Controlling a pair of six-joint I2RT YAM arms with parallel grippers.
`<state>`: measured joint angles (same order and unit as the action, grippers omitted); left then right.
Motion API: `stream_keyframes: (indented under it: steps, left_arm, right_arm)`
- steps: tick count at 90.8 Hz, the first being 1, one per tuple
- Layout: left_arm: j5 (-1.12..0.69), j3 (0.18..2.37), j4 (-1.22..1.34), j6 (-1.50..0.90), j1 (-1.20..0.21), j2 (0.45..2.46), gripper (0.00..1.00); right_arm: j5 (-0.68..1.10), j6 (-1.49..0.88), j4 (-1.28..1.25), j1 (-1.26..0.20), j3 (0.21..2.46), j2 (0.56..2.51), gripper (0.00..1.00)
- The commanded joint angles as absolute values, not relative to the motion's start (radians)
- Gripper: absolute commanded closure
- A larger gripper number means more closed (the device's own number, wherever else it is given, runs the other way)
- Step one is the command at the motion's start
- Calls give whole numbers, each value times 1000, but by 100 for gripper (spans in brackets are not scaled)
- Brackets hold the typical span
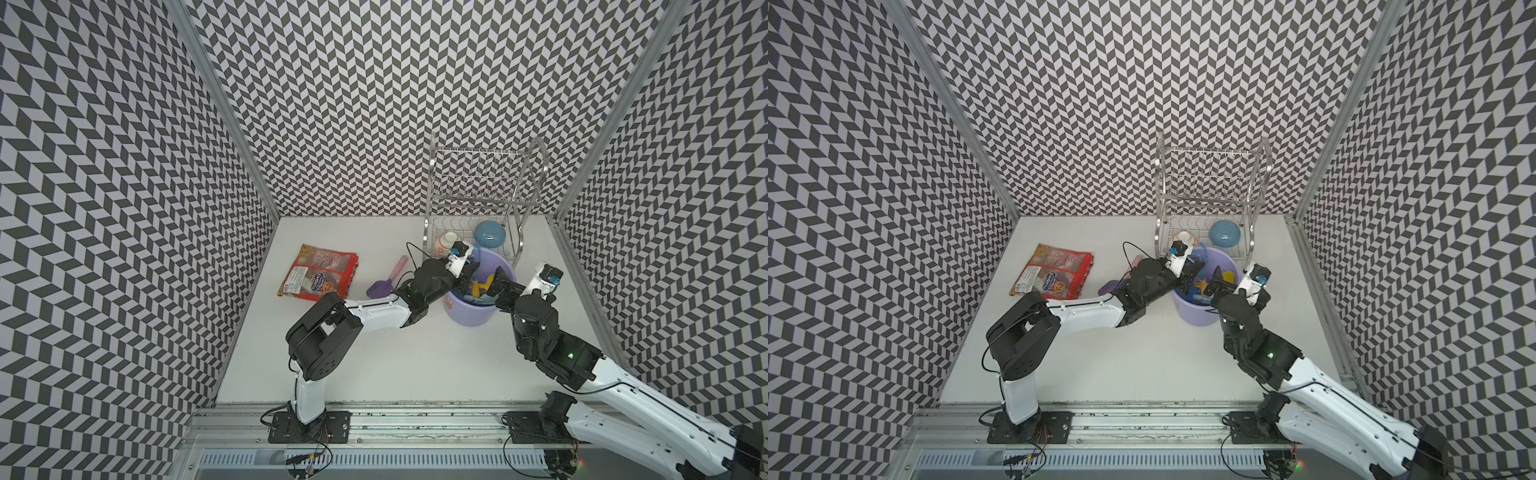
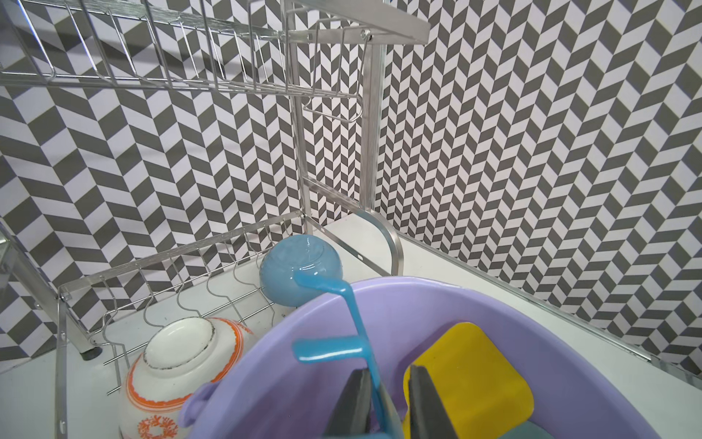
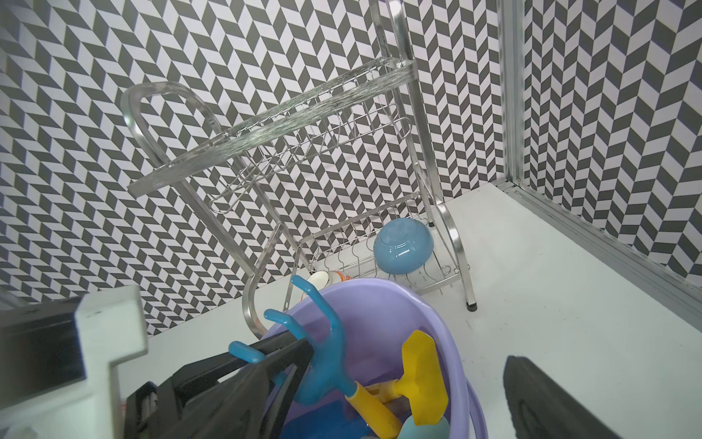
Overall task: Organize the gardening tools
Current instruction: Place the gardening tool in the container.
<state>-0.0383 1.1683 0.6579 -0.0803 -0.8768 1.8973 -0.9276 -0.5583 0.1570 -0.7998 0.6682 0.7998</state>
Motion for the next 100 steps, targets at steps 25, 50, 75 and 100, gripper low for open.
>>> stream_keyframes:
  steps: [25, 50, 75, 100]
  left_arm:
    - [50, 1157, 641, -110, -883, 1848, 36]
    - [191, 1093, 580, -159, -880, 1705, 0]
    - [337, 963, 516, -230, -863, 1483, 0]
    - [396, 849, 359, -379, -739, 1292, 0]
  right_arm:
    - [-917, -520, 121, -794, 676, 818, 0]
    - [-884, -503, 123, -794, 698, 850, 0]
    - [-709, -363, 74, -794, 745, 923, 0]
    - [-569, -293, 82, -802, 859, 1063, 0]
